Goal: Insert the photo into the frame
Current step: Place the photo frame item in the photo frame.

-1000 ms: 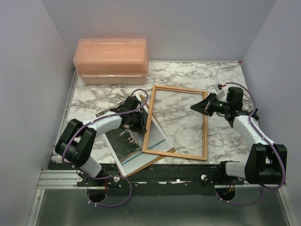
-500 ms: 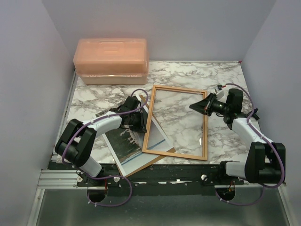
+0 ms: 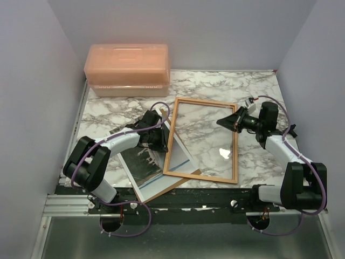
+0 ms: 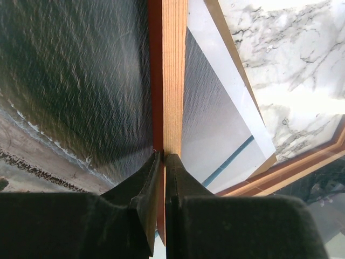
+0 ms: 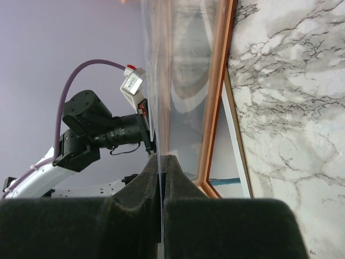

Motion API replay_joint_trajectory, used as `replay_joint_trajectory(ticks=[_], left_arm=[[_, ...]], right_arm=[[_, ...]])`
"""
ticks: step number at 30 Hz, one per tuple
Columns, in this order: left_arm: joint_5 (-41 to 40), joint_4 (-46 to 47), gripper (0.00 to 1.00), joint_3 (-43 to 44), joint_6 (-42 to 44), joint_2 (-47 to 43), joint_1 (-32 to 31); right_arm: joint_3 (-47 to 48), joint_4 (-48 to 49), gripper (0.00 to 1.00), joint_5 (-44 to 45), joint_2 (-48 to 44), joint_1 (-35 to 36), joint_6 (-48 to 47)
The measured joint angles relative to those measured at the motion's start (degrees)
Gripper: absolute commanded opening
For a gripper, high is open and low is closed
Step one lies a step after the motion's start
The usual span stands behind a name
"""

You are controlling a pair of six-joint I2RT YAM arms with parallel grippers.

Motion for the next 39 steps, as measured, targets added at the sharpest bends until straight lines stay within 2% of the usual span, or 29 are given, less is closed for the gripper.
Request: replay_joint_trajectory(ticks=[12, 21, 26, 32, 39], left_arm=[[0.00, 0.09, 0.10, 0.00, 0.02, 0.02, -0.04], [-0.04, -0.04, 0.11, 0.02, 0.24, 0.02, -0.02], [-0.13, -0.22, 0.10, 0.07, 0.55, -0.04, -0.02], [-0.13, -0.22, 0.10, 0.09, 0.63, -0.07, -0.02], [-0.13, -0.17, 0.10, 0.09, 0.66, -0.07, -0.02]], right_arm=[[-0.24, -0.20, 0.01, 0.11, 1.66, -0.11, -1.16], [1.64, -8.70, 0.01, 4.13, 4.33, -0.66, -9.70], [2.43, -12.24, 0.11, 7.04, 5.49, -0.85, -13.20], [2.51, -13.81, 0.15, 8.39, 7.54, -0.31, -16.00], [2.64, -14.45, 0.25, 8.37, 10.05, -0.24, -18.23]])
